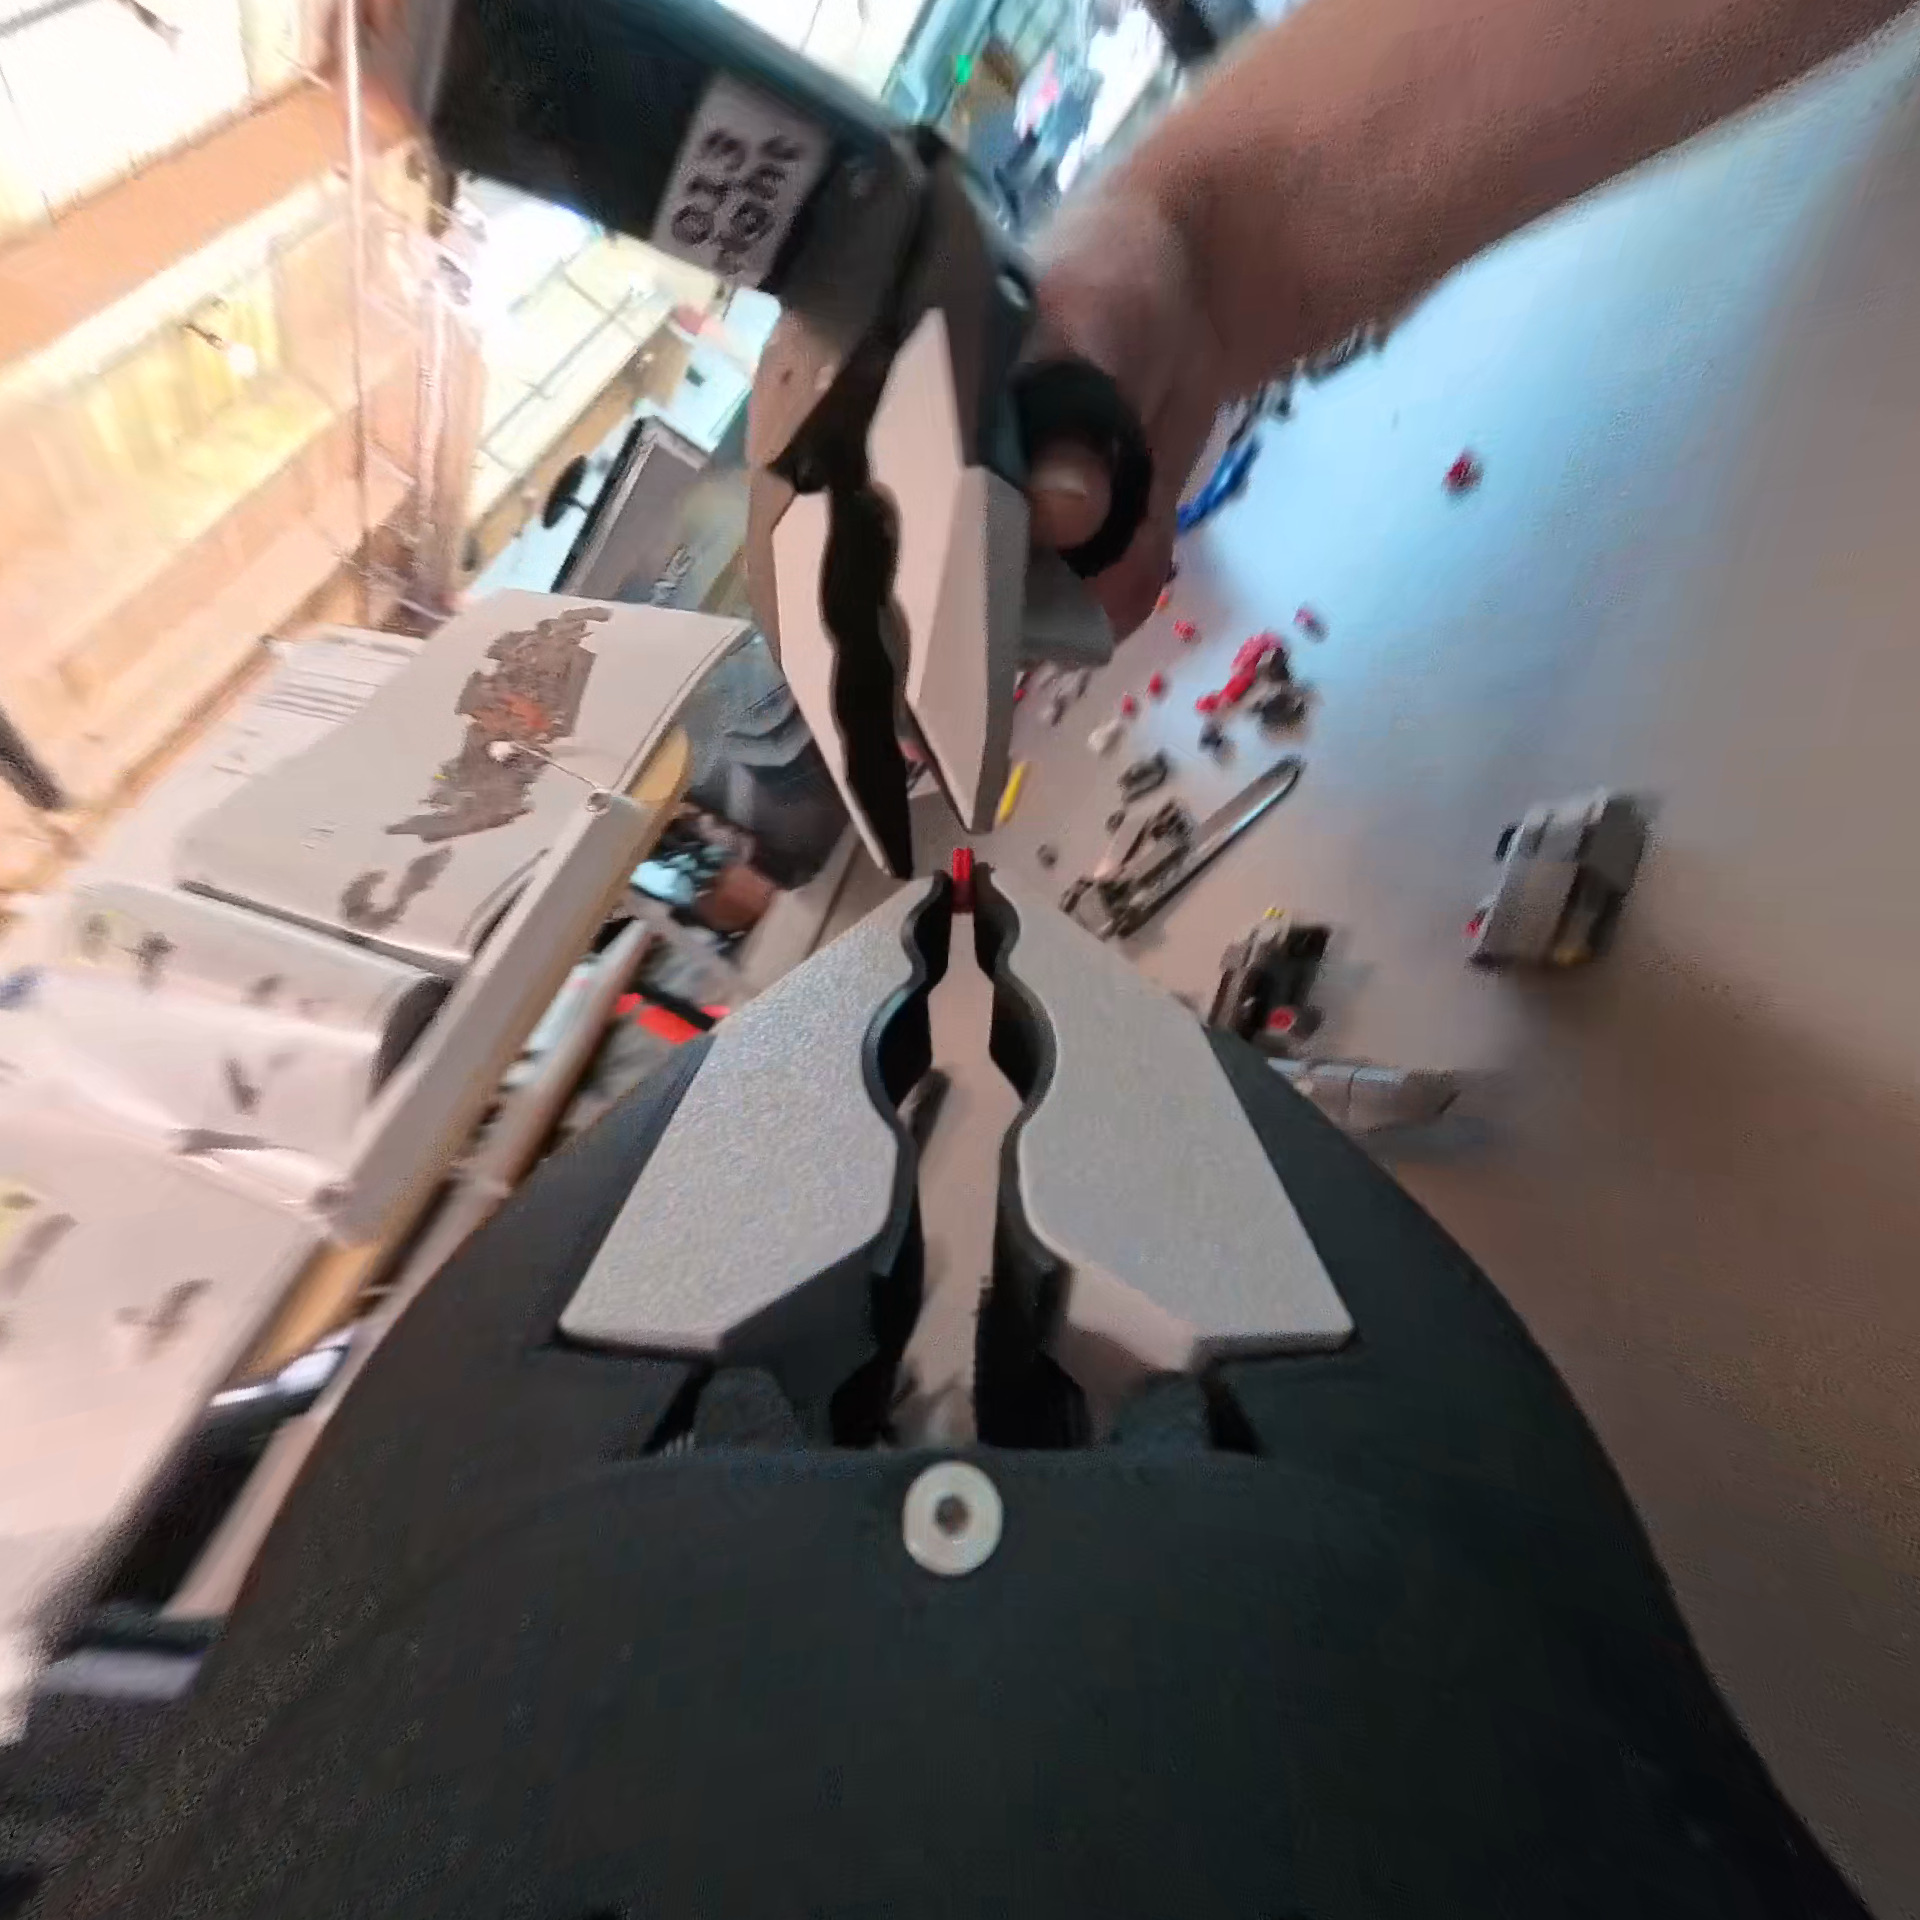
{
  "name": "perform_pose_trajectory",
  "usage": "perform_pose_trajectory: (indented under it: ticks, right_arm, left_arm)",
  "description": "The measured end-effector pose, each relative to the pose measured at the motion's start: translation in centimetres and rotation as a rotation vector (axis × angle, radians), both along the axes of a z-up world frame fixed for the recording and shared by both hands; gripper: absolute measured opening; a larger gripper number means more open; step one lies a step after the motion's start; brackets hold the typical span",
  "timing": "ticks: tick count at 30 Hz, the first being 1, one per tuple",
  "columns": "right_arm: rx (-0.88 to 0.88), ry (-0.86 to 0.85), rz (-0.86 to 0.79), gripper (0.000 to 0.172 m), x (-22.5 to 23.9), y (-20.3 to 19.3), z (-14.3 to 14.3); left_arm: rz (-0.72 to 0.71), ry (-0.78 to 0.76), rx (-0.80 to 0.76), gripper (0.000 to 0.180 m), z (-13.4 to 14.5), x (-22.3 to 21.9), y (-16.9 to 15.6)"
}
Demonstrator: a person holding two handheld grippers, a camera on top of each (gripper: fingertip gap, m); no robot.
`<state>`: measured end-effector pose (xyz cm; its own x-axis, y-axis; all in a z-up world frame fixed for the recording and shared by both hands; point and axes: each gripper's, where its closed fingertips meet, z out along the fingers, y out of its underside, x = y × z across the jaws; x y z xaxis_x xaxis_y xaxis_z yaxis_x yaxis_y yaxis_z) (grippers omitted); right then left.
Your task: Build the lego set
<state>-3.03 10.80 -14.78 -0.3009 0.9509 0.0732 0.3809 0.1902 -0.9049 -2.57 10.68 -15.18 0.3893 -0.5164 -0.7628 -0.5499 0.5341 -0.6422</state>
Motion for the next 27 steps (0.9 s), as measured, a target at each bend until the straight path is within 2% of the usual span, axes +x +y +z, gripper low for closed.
perform_pose_trajectory:
  ticks: [3,6,13,27]
  right_arm:
    - [0.228,0.101,-0.051,0.01,-0.2,-0.4,1.0]
    - [0.428,0.126,-0.103,0.005,-0.5,-0.5,1.2]
    - [0.509,0.199,-0.108,0.001,-0.9,-1.0,2.2]
    - [0.585,0.221,-0.076,0.002,-0.8,-1.7,1.9]
  left_arm:
    - [-0.069,-0.154,-0.164,0.001,1.2,-0.3,-0.1]
    - [-0.151,-0.27,-0.294,0.001,2.1,-0.7,-0.4]
    - [-0.257,-0.375,-0.47,0.001,2.5,-0.7,-0.8]
    - [-0.353,-0.401,-0.601,0.001,2.3,-0.3,-1.5]
